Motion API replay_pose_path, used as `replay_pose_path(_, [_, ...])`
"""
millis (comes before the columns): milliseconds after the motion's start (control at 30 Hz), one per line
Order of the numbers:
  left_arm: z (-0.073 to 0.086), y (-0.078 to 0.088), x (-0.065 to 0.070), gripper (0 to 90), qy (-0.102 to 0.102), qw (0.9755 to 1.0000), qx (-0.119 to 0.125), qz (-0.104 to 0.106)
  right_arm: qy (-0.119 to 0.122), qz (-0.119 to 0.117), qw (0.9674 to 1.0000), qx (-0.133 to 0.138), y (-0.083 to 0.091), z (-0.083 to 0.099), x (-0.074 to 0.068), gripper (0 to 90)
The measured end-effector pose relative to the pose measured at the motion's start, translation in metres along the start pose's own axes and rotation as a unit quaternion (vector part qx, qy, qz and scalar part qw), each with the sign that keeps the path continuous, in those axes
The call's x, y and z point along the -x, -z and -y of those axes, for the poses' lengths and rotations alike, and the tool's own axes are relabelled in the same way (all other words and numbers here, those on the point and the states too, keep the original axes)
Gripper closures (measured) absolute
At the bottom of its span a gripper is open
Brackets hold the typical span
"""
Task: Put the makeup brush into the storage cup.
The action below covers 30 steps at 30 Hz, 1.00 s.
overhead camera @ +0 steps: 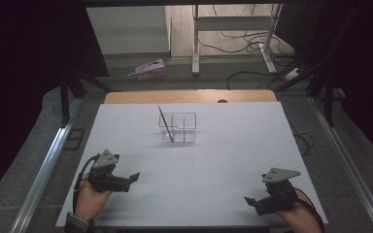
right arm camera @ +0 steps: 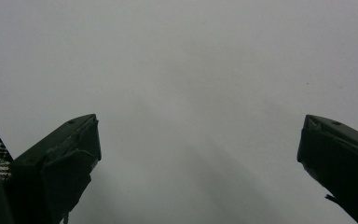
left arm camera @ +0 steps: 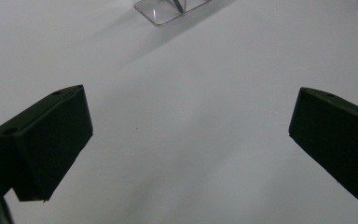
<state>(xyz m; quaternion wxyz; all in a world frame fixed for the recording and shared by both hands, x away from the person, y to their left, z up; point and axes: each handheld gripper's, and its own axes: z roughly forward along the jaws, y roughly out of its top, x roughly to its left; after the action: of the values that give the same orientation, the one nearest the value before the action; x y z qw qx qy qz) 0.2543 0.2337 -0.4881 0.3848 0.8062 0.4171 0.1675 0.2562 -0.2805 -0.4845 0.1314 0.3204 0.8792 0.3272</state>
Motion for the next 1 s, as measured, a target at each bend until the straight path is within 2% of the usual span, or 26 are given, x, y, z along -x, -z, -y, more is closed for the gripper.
replay_pose_path(300, [0.010, 0.012, 0.001, 0.0, 0.011, 0.9999, 0.004, -0.007, 0.002, 0.001, 1.0000, -0.002, 0.000, 0.000, 0.000, 0.0])
replay_pose_path(1000, [0.025, 0.030, 0.010, 0.0, 0.010, 0.9996, 0.005, -0.027, -0.003, 0.003, 1.0000, 0.006, 0.001, 0.000, 0.001, 0.0])
